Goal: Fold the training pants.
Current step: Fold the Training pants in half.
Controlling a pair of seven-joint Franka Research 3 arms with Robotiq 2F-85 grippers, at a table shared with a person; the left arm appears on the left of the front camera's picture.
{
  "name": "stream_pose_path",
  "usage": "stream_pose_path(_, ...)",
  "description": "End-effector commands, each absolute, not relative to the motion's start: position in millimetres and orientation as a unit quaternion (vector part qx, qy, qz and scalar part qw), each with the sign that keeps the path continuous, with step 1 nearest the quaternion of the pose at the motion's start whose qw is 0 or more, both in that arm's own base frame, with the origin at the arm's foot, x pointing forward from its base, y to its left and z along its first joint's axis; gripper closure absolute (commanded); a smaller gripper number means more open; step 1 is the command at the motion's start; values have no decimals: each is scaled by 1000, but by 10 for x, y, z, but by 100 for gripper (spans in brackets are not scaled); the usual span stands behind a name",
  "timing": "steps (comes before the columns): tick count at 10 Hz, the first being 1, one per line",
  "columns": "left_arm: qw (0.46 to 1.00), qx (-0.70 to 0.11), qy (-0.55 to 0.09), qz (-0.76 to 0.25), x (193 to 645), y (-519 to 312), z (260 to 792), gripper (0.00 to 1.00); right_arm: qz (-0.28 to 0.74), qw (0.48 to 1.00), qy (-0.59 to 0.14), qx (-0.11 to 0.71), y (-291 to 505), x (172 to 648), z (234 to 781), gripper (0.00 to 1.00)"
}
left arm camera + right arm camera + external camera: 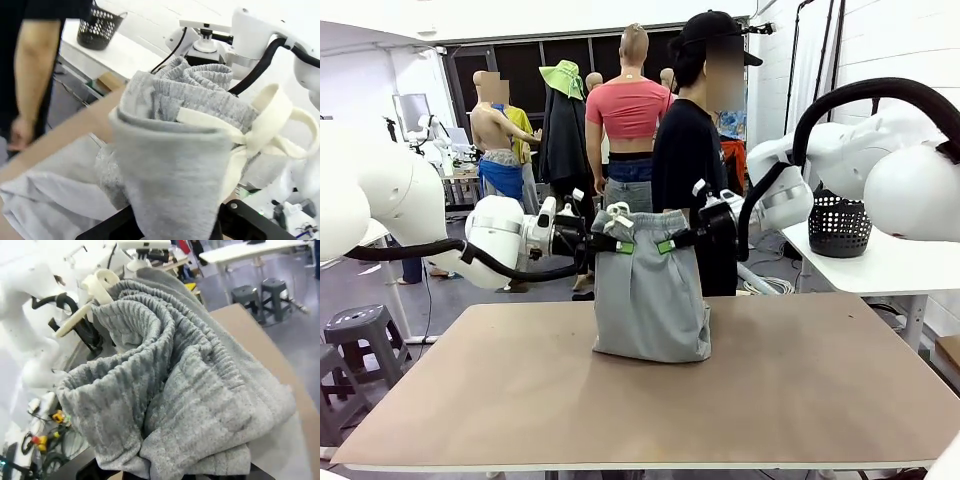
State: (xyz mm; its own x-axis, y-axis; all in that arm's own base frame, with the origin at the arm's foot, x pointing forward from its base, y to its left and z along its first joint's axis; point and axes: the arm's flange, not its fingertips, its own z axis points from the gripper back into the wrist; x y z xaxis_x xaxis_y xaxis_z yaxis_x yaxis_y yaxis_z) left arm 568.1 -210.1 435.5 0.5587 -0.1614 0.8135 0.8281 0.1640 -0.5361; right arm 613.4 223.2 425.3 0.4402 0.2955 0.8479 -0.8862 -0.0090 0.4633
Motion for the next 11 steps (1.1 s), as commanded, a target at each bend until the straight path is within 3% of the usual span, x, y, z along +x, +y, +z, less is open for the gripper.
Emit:
stream_pose_path(1,691,-600,-243,-323,5334,-1999,4279,100,427,637,-258,587,2128,5738,4123,100)
stream_pose_path(5,685,-647,-177,-285,5001,-1946,3700,100,389,646,-210,623,2118,5370,3720,100)
stream_pose_path(8,708,-619,-198,-276,4979,-1972,3585,100,379,674,-217,596,2187,5350,3525,100)
stream_pose_path(9,691,-640,-175,-289,4996,-2008,3525,100,394,646,-186,627,2215,5339,3548,100)
stream_pose_path(11,691,-640,-175,-289,4996,-2008,3525,100,394,646,-186,627,2215,5339,3548,100)
